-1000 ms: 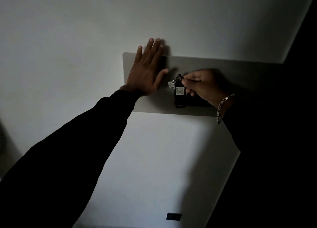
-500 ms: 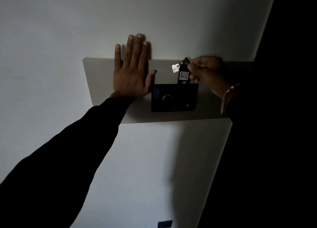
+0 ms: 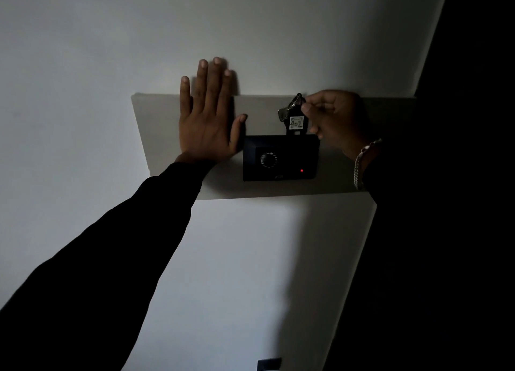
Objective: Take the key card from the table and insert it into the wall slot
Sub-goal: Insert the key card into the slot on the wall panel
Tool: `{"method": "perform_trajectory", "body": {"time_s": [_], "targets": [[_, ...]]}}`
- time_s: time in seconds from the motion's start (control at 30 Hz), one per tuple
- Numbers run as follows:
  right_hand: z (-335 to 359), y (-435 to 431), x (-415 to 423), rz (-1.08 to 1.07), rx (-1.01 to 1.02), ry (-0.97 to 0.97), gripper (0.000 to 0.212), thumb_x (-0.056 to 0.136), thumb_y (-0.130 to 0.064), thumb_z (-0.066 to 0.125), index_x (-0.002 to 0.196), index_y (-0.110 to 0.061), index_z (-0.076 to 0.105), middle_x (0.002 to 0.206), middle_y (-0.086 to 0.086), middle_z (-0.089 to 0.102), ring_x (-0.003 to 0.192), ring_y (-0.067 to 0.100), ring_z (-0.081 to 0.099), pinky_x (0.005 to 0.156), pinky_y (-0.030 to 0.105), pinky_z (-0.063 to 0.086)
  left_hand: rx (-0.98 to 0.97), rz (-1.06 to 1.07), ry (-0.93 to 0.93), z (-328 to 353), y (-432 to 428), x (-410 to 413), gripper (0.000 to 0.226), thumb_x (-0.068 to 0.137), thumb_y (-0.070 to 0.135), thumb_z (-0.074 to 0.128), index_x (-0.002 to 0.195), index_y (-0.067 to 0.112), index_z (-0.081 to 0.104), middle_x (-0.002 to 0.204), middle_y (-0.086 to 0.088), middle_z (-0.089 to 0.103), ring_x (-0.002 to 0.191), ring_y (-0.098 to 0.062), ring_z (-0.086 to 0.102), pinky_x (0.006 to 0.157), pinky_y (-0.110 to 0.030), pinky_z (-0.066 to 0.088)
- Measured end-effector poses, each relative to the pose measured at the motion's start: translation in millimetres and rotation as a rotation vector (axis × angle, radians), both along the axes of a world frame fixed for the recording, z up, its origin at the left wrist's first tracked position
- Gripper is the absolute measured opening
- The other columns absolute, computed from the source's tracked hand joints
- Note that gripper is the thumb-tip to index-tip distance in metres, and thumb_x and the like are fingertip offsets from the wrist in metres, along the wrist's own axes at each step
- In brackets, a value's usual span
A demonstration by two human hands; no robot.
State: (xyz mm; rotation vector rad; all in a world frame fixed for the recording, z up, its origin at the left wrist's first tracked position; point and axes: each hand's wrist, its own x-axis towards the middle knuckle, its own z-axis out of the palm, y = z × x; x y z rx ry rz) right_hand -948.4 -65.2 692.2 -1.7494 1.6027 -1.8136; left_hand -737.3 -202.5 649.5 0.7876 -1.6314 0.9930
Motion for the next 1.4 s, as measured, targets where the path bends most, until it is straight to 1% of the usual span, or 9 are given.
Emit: {"method": "perform_trajectory", "body": {"time_s": [0.1,0.27,0.37,0.5,0.67,0.83,1.0,1.2,1.4], "targets": [[-9.6,-0.6,0.8,-0.022,0.011,0.019,0.018,0.091,-0.012,0.061,0.105,0.000,0.065,0.073,0.000,0.063,0.033,-0.001,0.049,0.032,0.013,0.038,-0.006,0.003,-0.001,0.1,1.3,0.1,0.072,0.099,0.049,0.034,0.157,0.007,0.023,0.164,-0.019,0.027,0.155,-0.037,0.019,0.127,-0.054,0.012],[-19.3,-3.1,1.1,-0.032,-0.003,0.005,0.017,0.090,-0.008,0.062,0.103,0.002,0.066,0.088,0.013,0.066,0.044,-0.001,0.055,0.032,0.013,0.040,-0.005,0.019,-0.004,-0.1,0.4,0.4,0.072,0.099,0.048,0.035,0.157,0.006,0.024,0.164,-0.020,0.028,0.154,-0.037,0.020,0.126,-0.055,0.014],[-30.0,-2.8,0.4,-0.032,-0.026,0.032,0.016,0.090,-0.008,0.063,0.102,0.001,0.067,0.087,0.017,0.067,0.038,0.000,0.052,0.033,0.011,0.039,-0.009,0.028,-0.005,0.5,-0.1,0.5,0.072,0.099,0.048,0.033,0.156,0.006,0.024,0.164,-0.021,0.028,0.154,-0.038,0.020,0.126,-0.056,0.014],[-29.3,-0.5,-2.9,-0.052,-0.106,0.059,0.019,0.084,-0.003,0.068,0.102,0.003,0.067,0.090,0.027,0.069,0.053,-0.001,0.056,0.049,0.007,0.045,-0.002,0.040,-0.007,0.6,0.7,0.2,0.073,0.098,0.048,0.035,0.156,0.005,0.025,0.164,-0.021,0.028,0.154,-0.038,0.019,0.126,-0.056,0.015],[-10.3,10.0,-6.5,-0.091,-0.206,0.436,0.045,0.073,-0.010,0.075,0.117,-0.013,0.064,0.103,0.011,0.063,0.052,0.018,0.049,0.055,0.013,0.043,-0.015,0.053,-0.007,0.7,1.6,-0.1,0.073,0.098,0.047,0.034,0.156,0.004,0.026,0.163,-0.022,0.030,0.154,-0.039,0.021,0.126,-0.057,0.016],[10.1,11.0,0.0,-0.051,-0.195,0.709,0.032,0.075,-0.011,0.072,0.107,-0.011,0.072,0.098,0.008,0.063,0.057,0.019,0.053,0.063,0.024,0.047,-0.021,0.061,-0.009,0.7,1.1,0.1,0.073,0.098,0.048,0.033,0.156,0.004,0.026,0.162,-0.022,0.030,0.153,-0.039,0.022,0.126,-0.057,0.017],[16.9,8.7,4.0,-0.056,-0.232,0.757,0.011,0.077,-0.015,0.075,0.084,-0.006,0.077,0.079,0.000,0.063,0.071,0.016,0.061,0.069,0.027,0.049,-0.011,0.065,-0.007,1.2,0.0,-0.2,0.073,0.098,0.049,0.032,0.156,0.005,0.025,0.164,-0.021,0.029,0.154,-0.038,0.020,0.126,-0.057,0.016],[12.9,5.9,2.7,-0.068,-0.271,0.715,0.017,0.082,-0.024,0.072,0.083,-0.008,0.077,0.080,0.011,0.071,0.069,0.021,0.064,0.069,0.038,0.052,-0.018,0.066,-0.006,0.9,-3.8,0.4,0.074,0.098,0.049,0.032,0.156,0.005,0.025,0.164,-0.020,0.029,0.155,-0.037,0.018,0.127,-0.057,0.016],[9.9,5.9,1.3,-0.078,-0.290,0.680,0.017,0.084,-0.023,0.070,0.085,-0.008,0.077,0.081,0.009,0.074,0.074,0.018,0.067,0.071,0.032,0.053,-0.020,0.064,-0.009,0.6,-5.8,0.4,0.075,0.097,0.050,0.034,0.156,0.005,0.024,0.164,-0.019,0.028,0.155,-0.037,0.018,0.127,-0.056,0.014]]}}
